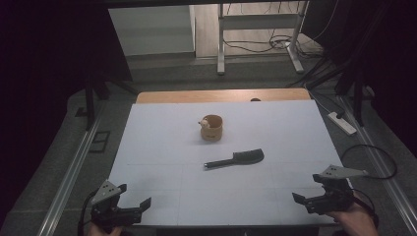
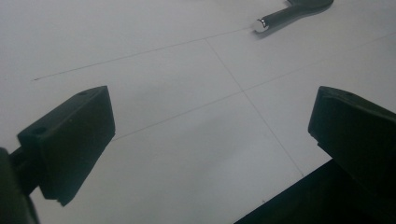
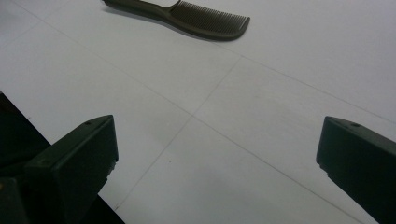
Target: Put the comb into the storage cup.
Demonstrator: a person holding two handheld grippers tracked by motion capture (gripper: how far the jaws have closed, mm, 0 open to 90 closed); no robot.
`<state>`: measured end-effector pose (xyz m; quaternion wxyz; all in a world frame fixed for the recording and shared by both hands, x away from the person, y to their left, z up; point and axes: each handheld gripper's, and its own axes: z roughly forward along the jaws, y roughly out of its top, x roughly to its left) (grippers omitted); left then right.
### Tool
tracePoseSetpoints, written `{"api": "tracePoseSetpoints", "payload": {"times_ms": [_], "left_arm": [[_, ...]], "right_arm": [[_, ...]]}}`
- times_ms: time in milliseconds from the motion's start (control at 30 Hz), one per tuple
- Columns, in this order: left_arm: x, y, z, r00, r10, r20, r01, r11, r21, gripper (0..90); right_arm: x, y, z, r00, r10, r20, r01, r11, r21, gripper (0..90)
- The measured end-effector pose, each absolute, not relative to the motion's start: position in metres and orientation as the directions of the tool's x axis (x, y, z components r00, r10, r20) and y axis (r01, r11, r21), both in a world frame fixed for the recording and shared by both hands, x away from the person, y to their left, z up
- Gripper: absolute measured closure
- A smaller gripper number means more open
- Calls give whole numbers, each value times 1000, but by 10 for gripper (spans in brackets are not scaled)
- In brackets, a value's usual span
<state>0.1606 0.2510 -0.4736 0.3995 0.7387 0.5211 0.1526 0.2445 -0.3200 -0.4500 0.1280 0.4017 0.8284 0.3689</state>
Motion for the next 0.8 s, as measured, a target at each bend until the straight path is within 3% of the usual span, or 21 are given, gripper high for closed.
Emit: {"api": "tracePoseSetpoints", "payload": {"times_ms": [233, 800], "left_arm": [[160, 254, -474, 409, 887, -215, 642, -113, 759, 13], [161, 249, -474, 416, 892, -178, 645, -151, 749, 14]], "right_arm": [[253, -311, -450, -650, 754, 100, 591, 418, 690, 0], [267, -285, -445, -703, 704, 101, 553, 451, 701, 0]]}}
